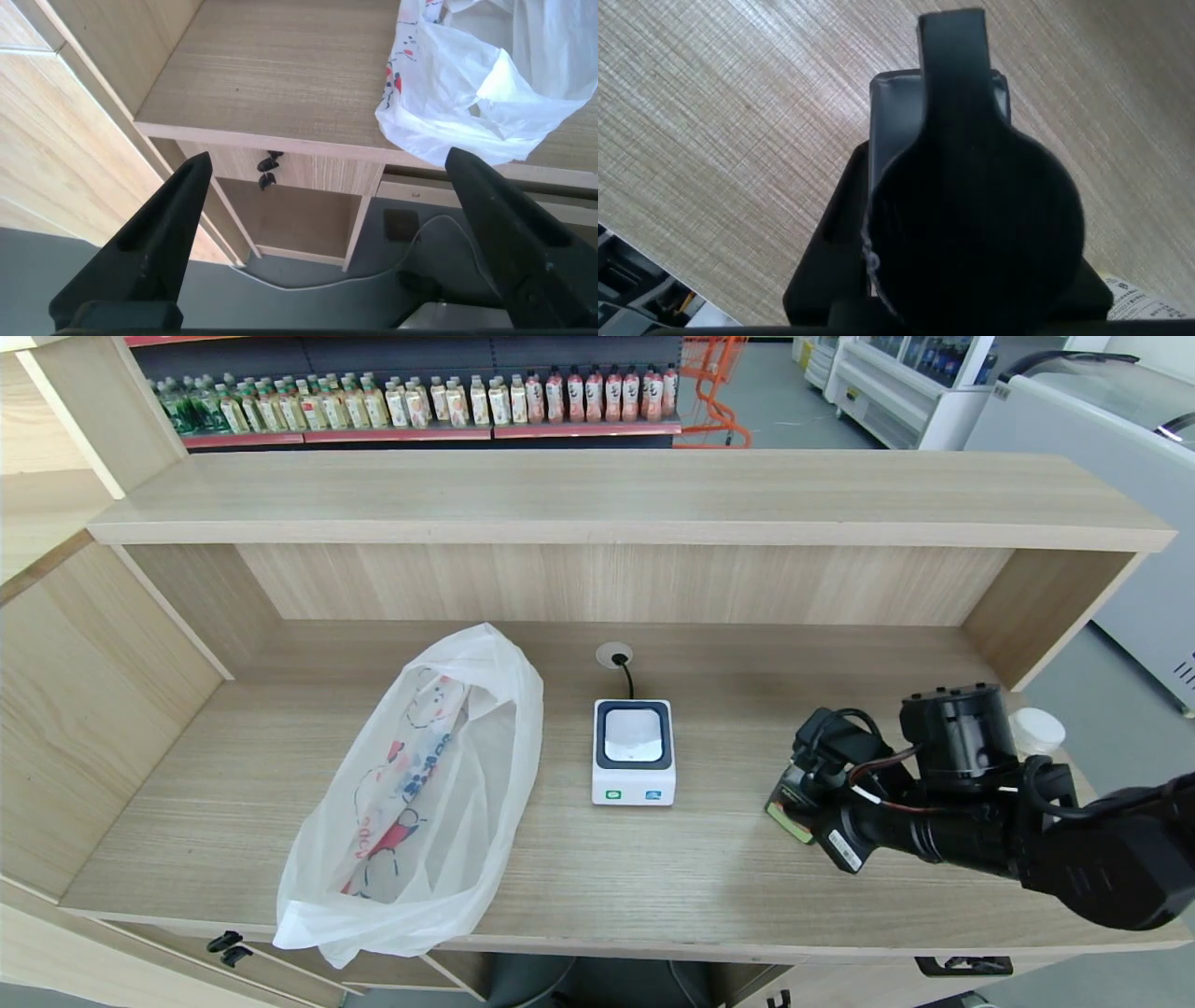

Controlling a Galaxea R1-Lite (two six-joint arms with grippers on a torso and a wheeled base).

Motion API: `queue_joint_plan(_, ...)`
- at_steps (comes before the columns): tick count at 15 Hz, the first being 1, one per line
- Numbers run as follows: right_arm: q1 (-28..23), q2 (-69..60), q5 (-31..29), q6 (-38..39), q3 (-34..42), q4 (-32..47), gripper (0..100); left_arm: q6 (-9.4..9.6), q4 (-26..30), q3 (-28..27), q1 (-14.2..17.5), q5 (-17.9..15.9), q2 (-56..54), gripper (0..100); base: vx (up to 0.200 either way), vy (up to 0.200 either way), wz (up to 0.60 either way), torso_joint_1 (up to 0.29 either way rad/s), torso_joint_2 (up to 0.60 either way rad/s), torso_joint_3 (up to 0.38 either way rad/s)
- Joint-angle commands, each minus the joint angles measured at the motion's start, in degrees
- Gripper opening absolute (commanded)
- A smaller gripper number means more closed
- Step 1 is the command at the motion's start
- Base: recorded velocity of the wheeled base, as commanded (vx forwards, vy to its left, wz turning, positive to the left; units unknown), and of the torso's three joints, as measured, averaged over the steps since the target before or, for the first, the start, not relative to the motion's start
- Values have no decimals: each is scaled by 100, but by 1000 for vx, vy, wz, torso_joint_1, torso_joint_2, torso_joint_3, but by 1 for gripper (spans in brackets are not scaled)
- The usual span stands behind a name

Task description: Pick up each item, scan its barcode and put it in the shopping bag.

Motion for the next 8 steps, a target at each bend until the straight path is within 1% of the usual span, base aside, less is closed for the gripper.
queue_joint_plan(1, -97, -291, 20, 138, 228, -194, 0, -1, 1, 0, -1, 3, -2, 100, 0, 0, 0, 0, 0, 0)
queue_joint_plan(2, -88, -449, 20, 305, 228, -344, 0, -1, 1, 0, -1, 3, -2, 100, 0, 0, 0, 0, 0, 0)
queue_joint_plan(3, -88, -1099, 20, 710, 307, -722, 0, -1, 1, 0, -1, 3, -2, 100, 0, 0, 0, 0, 0, 0)
queue_joint_plan(4, -115, -1653, 37, 859, 439, -757, 0, -1, 1, 0, -1, 3, -2, 100, 0, 0, 0, 0, 0, 0)
queue_joint_plan(6, -194, -2409, 108, 762, 773, -774, 0, -1, 1, 0, -1, 3, -2, 100, 0, 0, 0, 0, 0, 0)
queue_joint_plan(7, -255, -2857, 213, 103, 835, -757, 0, -1, 1, 0, -1, 3, -2, 100, 0, 0, 0, 0, 0, 0)
queue_joint_plan(8, -422, -3165, 459, -758, 888, -730, 0, -1, 1, 0, -1, 3, -2, 100, 0, 0, 0, 0, 0, 0)
